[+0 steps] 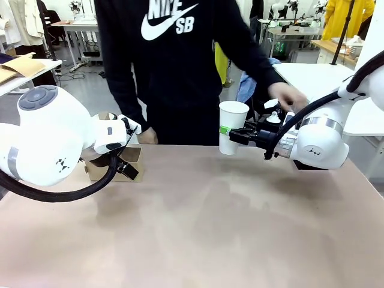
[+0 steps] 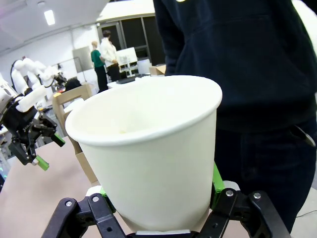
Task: Pour a drink into a cup and package it in a carrier.
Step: When a person places the Paper Cup Lid on the 600 ml Paper Cup , lift the 600 ml Paper Cup.
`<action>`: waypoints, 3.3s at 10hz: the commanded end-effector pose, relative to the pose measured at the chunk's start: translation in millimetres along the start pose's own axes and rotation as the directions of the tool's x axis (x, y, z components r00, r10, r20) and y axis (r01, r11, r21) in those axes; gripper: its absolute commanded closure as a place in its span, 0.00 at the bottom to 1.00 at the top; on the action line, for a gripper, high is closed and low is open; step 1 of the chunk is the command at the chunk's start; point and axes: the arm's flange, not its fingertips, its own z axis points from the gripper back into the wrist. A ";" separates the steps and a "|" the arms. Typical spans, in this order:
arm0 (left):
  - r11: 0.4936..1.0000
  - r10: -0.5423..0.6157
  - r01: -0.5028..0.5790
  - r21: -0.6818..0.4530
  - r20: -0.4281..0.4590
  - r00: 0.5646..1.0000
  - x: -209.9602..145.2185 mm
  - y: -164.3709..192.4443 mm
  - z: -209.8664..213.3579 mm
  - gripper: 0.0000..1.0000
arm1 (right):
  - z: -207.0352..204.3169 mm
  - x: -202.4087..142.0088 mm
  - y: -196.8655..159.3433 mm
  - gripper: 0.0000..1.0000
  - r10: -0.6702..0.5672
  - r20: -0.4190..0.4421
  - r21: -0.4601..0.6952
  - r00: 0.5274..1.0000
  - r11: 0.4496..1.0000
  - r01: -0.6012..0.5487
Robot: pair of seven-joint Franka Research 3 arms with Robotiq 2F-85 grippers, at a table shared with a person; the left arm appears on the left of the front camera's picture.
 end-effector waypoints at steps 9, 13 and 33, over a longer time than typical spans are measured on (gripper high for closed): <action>1.000 0.002 -0.002 -0.002 0.001 1.000 -0.2 0.5 0.4 0.00 | -1.9 4.9 2.3 0.20 0.004 0.000 -0.002 1.000 1.000 -0.004; 1.000 0.002 -0.002 -0.002 0.001 1.000 -0.2 0.5 0.4 0.00 | -1.9 4.9 2.3 0.20 0.004 0.000 -0.002 1.000 1.000 -0.004; 1.000 0.002 -0.002 -0.002 0.001 1.000 -0.2 0.5 0.4 0.00 | -1.9 4.9 2.3 0.20 0.004 0.000 -0.002 1.000 1.000 -0.004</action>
